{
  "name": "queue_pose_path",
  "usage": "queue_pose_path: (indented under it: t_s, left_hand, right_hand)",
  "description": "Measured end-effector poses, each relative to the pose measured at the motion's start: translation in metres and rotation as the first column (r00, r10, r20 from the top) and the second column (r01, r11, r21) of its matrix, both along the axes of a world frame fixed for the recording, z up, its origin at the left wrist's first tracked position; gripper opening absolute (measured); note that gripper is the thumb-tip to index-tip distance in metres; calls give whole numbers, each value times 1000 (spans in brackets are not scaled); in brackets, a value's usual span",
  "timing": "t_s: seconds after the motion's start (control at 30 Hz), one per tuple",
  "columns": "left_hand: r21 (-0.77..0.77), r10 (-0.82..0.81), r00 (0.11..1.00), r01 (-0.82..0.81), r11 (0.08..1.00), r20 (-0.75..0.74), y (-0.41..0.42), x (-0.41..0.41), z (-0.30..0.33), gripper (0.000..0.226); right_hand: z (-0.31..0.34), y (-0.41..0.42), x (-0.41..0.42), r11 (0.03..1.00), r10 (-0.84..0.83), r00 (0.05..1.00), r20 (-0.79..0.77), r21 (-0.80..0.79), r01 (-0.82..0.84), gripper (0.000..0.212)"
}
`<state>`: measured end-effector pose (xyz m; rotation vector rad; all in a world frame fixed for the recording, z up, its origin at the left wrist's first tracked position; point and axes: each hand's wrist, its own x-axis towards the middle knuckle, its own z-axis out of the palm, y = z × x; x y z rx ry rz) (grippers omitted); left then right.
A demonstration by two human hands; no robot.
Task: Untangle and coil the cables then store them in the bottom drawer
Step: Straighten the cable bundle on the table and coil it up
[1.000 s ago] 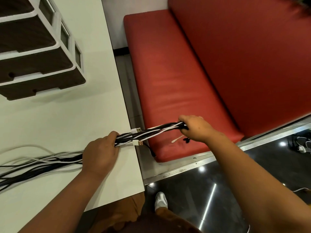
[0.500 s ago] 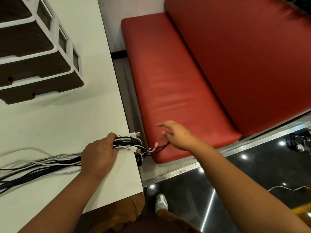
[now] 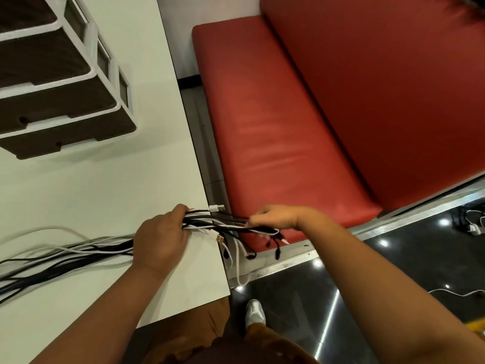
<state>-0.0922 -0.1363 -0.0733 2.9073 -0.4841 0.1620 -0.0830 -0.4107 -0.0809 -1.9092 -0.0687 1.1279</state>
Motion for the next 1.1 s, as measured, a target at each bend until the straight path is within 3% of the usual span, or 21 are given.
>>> queue_pose_path:
  t_s: [0.13, 0.2, 0.33, 0.4, 0.47, 0.53, 0.6, 0.63, 0.7, 0.77, 0.93, 1.1]
  left_hand:
    - [21, -6, 1000, 6, 1000, -11, -1, 1, 0, 33]
    - [14, -7, 1000, 7, 1000, -7, -1, 1, 1, 32]
    - [-1, 2, 1000, -2, 1000, -9, 0, 1, 1, 32]
    - [-6, 6, 1000, -6, 1000, -14, 0, 0, 1, 30]
    - [-11, 6, 1000, -6, 1000, -11, 0, 1, 0, 29]
    - [-8, 7, 1000, -7, 1000, -7, -1, 0, 1, 27]
    - [-8, 6, 1000, -6, 1000, -5, -2, -1, 1, 26]
    - [-17, 18, 1000, -18, 1000, -2, -3, -1, 1, 26]
    - [-57, 65, 998, -65, 996, -4, -4, -1, 2, 28]
    - [-114, 69, 998, -68, 991, 0, -4, -2, 0, 41]
    - [-197, 74, 997, -66, 978, 36, -1, -4, -6, 62]
    - [-200, 3, 998, 9, 980, 60, 0, -1, -6, 66]
  right_hand:
    - [-3, -39, 6, 980, -35, 985, 170, -189, 68, 45]
    - [0, -49, 10, 959, 23, 966, 256, -279, 51, 49]
    - [11, -57, 16, 831, 188, 856, 481, -542, 122, 50]
    - [11, -59, 18, 772, 199, 867, 456, -619, 148, 38]
    - [16, -50, 17, 788, 138, 855, 501, -578, 212, 37]
    - [34, -20, 12, 901, 0, 724, 690, -314, 299, 49]
    - [60, 24, 2, 978, -26, 623, 782, -108, 177, 58]
    - [69, 46, -5, 988, 56, 616, 786, -131, 77, 62]
    - [72, 85, -13, 943, 292, 597, 748, -329, -50, 66]
    - [61, 107, -14, 860, 427, 587, 688, -509, -29, 54]
    - [38, 125, -9, 833, 413, 522, 746, -541, 115, 23]
    - [21, 122, -16, 859, 403, 443, 801, -497, 118, 17]
